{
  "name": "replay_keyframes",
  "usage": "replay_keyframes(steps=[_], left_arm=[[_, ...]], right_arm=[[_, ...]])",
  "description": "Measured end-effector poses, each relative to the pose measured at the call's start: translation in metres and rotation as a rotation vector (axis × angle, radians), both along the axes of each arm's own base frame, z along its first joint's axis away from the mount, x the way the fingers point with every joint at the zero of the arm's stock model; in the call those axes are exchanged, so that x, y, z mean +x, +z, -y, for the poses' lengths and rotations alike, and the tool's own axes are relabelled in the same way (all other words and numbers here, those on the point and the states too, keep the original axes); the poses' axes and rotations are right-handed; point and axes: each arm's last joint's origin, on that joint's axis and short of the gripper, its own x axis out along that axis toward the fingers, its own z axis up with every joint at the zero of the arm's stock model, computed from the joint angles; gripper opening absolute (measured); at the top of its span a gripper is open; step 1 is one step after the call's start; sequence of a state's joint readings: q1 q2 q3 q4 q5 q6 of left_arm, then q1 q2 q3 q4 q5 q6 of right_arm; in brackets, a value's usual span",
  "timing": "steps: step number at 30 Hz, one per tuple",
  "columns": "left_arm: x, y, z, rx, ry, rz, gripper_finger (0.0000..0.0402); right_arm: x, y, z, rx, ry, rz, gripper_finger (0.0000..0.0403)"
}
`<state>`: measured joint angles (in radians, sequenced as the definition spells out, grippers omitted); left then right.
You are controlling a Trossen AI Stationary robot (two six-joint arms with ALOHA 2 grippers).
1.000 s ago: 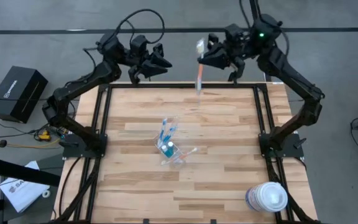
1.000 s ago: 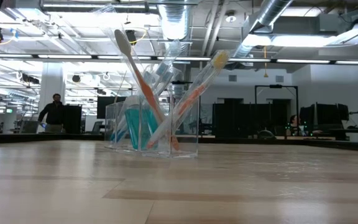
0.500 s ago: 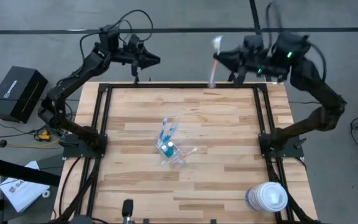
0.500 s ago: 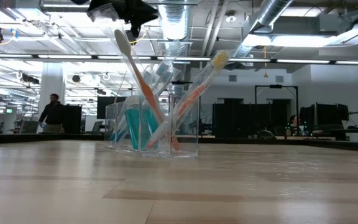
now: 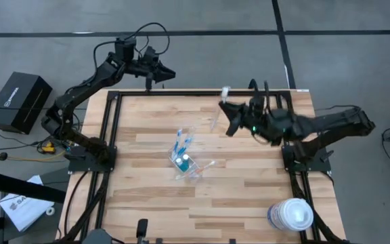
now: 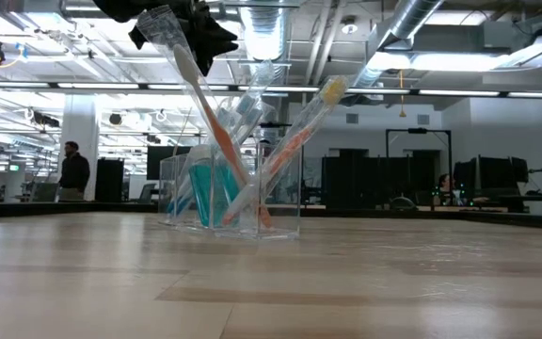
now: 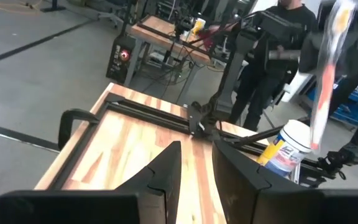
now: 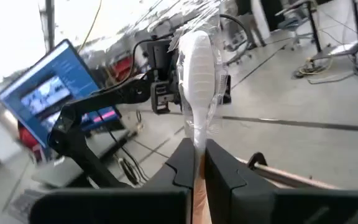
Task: Pick & Place toothbrushing station
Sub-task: Put the orange toothbrush into the transparent organizer
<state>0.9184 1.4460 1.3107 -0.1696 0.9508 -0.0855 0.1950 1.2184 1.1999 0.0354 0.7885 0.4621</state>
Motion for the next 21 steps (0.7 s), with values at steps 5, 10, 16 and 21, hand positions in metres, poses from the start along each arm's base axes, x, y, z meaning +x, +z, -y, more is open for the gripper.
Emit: replay_keyframes(steps=[5, 10, 16, 21], left_arm=[[0.003, -0.001, 0.003, -0.027, -0.022, 0.002, 0.0085], [0.006, 0.000, 0.006, -0.019, -0.036, 0.007, 0.0085], [0.006, 0.000, 0.005, -0.017, -0.020, 0.005, 0.0085], [0.006, 0.000, 0.005, -0.020, -0.019, 0.006, 0.0085]], right_arm=[[0.000, -0.044, -0.024, 0.054, -0.093, 0.001, 0.0006], [0.007, -0.098, -0.045, 0.147, -0.146, 0.009, 0.0006], [0.020, -0.133, -0.062, 0.180, -0.136, 0.043, 0.0005], [0.035, -0.169, -0.068, 0.233, -0.141, 0.024, 0.0005]])
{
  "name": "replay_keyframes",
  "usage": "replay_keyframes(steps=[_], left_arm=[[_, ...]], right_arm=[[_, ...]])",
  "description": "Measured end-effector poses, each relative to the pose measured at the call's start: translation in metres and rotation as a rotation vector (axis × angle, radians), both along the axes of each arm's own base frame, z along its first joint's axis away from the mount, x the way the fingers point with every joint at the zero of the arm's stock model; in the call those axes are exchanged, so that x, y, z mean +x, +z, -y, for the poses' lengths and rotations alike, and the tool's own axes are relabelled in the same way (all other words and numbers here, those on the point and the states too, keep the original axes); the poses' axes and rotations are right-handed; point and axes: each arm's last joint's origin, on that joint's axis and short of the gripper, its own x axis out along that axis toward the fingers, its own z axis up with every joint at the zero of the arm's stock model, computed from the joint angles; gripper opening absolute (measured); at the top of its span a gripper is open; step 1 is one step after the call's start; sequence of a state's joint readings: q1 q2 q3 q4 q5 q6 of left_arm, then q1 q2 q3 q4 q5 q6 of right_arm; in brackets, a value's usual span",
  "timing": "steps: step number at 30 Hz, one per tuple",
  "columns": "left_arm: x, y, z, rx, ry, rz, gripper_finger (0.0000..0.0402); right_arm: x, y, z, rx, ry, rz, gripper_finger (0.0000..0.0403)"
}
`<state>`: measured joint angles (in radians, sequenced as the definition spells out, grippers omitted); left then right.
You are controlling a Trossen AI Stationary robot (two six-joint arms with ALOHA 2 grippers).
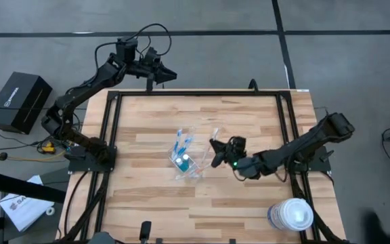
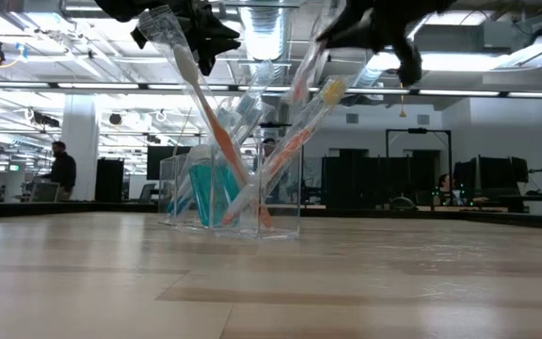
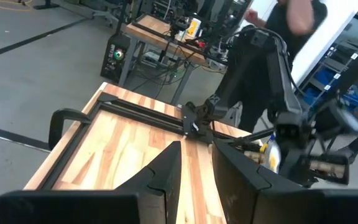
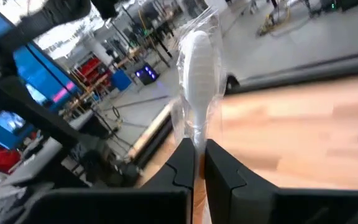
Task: Pick & Place toothbrushing station
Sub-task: Put the orange toothbrush into the transparent organizer
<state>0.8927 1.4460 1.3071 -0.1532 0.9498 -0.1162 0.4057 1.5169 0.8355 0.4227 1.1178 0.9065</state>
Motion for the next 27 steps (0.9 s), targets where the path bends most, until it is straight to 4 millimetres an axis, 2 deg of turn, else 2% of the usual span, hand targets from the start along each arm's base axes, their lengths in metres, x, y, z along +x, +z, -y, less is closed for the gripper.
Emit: replay_keyframes(steps=[4, 13, 23, 27], left_arm=[[0.001, 0.000, 0.001, 0.003, 0.004, -0.001, 0.0085], [0.002, 0.001, 0.001, 0.018, 0.004, 0.002, 0.0085], [0.002, 0.001, 0.001, 0.039, 0.003, 0.003, 0.0085], [0.002, 0.001, 0.001, 0.054, 0.001, 0.005, 0.0085]], right_arm=[[0.011, -0.018, -0.005, 0.028, 0.034, 0.005, 0.0005], [0.025, -0.029, 0.000, -0.013, 0.080, -0.010, 0.0005], [0.035, -0.029, 0.027, -0.092, 0.164, -0.099, 0.0005], [0.039, -0.023, 0.040, -0.151, 0.216, -0.116, 0.0005]])
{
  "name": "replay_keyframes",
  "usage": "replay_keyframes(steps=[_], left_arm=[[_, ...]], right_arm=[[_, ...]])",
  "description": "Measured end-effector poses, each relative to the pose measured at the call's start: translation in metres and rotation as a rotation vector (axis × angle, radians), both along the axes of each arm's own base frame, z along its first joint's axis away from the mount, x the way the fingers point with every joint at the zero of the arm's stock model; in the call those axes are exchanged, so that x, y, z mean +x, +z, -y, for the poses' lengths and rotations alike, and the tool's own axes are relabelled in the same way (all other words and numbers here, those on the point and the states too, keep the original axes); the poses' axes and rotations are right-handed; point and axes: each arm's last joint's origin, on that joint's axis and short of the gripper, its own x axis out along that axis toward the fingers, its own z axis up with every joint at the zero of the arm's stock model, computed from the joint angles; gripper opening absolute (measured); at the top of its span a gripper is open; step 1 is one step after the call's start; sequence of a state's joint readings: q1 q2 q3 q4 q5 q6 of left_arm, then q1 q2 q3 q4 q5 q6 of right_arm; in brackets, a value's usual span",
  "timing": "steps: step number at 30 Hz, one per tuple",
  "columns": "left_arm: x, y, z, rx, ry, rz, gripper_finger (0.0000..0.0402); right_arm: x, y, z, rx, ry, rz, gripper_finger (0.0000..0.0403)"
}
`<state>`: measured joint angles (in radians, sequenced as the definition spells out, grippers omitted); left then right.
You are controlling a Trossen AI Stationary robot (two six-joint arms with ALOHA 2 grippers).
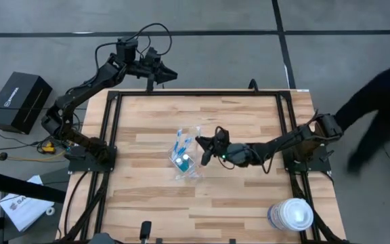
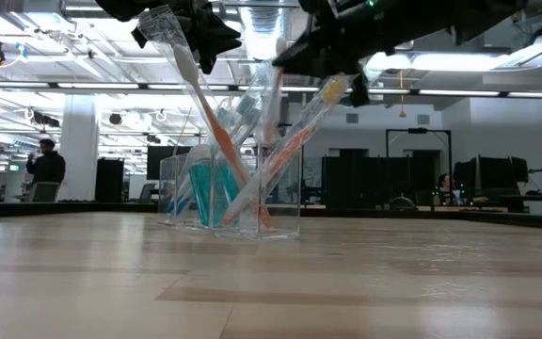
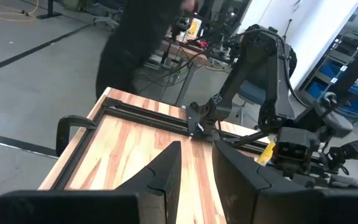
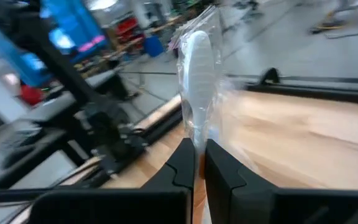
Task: Pick & Place toothbrushing station
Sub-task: Put the orange toothbrush into the transparent organizer
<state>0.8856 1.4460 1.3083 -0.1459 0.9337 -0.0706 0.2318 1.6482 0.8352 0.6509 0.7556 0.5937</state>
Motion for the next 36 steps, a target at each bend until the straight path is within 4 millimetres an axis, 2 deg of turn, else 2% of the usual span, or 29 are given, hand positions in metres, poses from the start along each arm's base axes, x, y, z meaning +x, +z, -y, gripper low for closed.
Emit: replay_keyframes(steps=[6, 17, 28, 36], left_arm=[[0.000, 0.001, 0.000, -0.013, 0.003, 0.005, 0.0085], [0.005, 0.002, 0.002, -0.012, 0.032, 0.007, 0.0085], [0.019, 0.003, 0.015, 0.006, 0.028, 0.001, 0.0085], [0.021, 0.002, 0.016, 0.039, 0.063, -0.005, 0.0085]], right_arm=[[0.005, 0.006, 0.012, -0.033, 0.091, 0.023, 0.0005], [0.001, -0.002, -0.011, -0.050, 0.184, -0.033, 0.0005], [-0.023, -0.029, -0.010, -0.072, 0.227, 0.002, 0.0005], [-0.021, -0.031, -0.004, -0.130, 0.292, -0.031, 0.0005]])
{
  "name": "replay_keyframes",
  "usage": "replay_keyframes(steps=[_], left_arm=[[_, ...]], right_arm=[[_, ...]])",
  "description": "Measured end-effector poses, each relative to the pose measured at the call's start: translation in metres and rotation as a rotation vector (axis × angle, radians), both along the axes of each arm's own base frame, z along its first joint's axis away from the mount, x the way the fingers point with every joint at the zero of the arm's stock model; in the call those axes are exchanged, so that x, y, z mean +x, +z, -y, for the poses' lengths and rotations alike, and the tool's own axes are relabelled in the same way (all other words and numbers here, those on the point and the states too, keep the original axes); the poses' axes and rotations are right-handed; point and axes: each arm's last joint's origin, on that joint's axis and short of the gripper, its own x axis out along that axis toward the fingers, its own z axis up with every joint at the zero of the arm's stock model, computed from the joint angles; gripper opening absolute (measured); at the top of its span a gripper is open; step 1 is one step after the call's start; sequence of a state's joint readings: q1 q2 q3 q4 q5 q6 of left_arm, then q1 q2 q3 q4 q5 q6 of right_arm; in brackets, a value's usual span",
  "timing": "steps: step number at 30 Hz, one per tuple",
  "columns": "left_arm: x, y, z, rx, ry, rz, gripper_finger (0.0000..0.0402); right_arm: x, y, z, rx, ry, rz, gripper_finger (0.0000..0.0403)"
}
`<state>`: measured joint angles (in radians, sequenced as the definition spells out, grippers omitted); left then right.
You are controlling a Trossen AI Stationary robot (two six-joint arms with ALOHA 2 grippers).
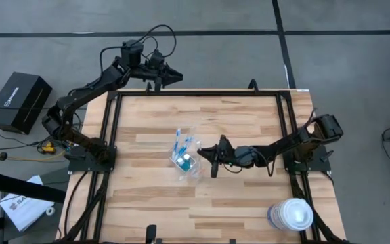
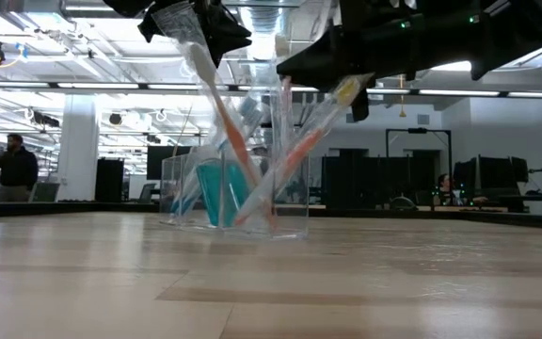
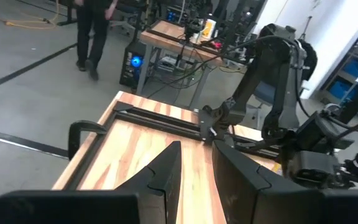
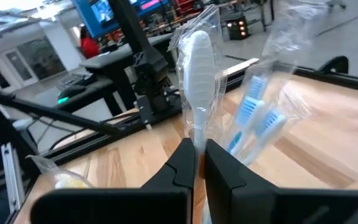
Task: Pick & Place toothbrushing station
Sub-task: Put the orange toothbrush into the transparent organizer
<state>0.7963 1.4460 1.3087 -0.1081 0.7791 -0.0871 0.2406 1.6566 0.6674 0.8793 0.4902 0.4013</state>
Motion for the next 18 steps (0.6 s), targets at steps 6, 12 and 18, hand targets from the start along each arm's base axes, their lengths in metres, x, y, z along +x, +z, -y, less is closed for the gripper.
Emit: replay_keyframes(steps=[6, 12, 18], left_arm=[[0.0000, 0.0001, -0.0003, 0.006, 0.009, -0.001, 0.0085], [0.0000, 0.0001, -0.0003, 0.018, 0.007, 0.000, 0.0085], [0.0000, -0.0024, -0.0005, 0.031, 0.004, -0.003, 0.0085]], right_arm=[[0.0029, 0.0026, 0.0089, -0.024, 0.056, 0.018, 0.0005], [0.0037, 0.0038, 0.0103, -0.039, 0.092, 0.027, 0.0005], [0.0042, 0.0036, 0.0111, -0.063, 0.142, 0.020, 0.0005]])
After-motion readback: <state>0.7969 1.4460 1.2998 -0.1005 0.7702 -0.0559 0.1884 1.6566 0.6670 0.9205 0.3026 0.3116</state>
